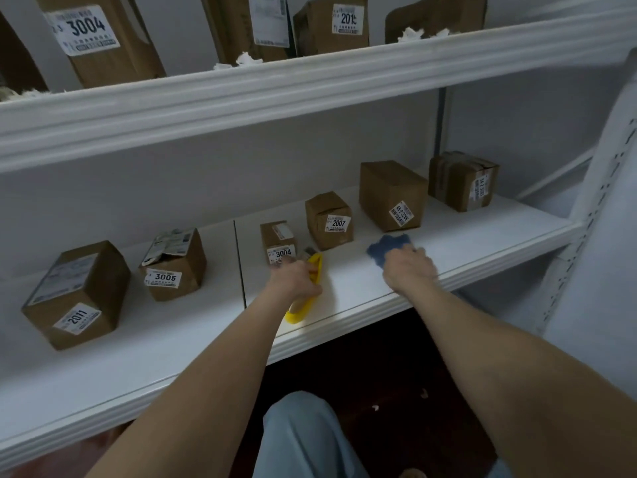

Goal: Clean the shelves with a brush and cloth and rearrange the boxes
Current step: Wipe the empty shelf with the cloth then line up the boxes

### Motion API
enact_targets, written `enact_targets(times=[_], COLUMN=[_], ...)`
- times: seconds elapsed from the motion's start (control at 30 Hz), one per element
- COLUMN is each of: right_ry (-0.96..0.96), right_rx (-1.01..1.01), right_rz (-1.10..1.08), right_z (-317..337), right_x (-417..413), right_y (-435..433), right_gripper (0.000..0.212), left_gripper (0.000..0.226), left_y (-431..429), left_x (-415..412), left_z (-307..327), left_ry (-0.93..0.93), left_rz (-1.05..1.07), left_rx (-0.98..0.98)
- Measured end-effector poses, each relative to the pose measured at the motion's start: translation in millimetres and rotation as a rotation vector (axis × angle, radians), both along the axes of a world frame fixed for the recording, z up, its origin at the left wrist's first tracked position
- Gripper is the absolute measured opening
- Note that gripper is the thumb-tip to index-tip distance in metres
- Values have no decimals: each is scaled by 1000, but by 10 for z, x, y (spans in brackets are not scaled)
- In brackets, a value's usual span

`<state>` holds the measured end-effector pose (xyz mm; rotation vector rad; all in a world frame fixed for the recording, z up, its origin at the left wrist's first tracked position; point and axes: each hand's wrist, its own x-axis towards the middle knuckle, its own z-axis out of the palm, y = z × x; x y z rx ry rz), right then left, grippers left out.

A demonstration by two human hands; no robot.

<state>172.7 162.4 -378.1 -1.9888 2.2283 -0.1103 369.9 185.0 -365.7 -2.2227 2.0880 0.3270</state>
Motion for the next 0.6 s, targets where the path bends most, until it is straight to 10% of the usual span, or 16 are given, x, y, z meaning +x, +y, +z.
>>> enact_targets(times=[0.6], right_ry=[274], right_rx=[-113], right_rz=[303], right_z=[-80], right_x=[364], right_y=[-3], right_gripper=[40], left_gripper=[63], left_y=[-128], left_x=[-3], left_z=[19], left_ry=[24], left_rz=[1], left_rx=[47])
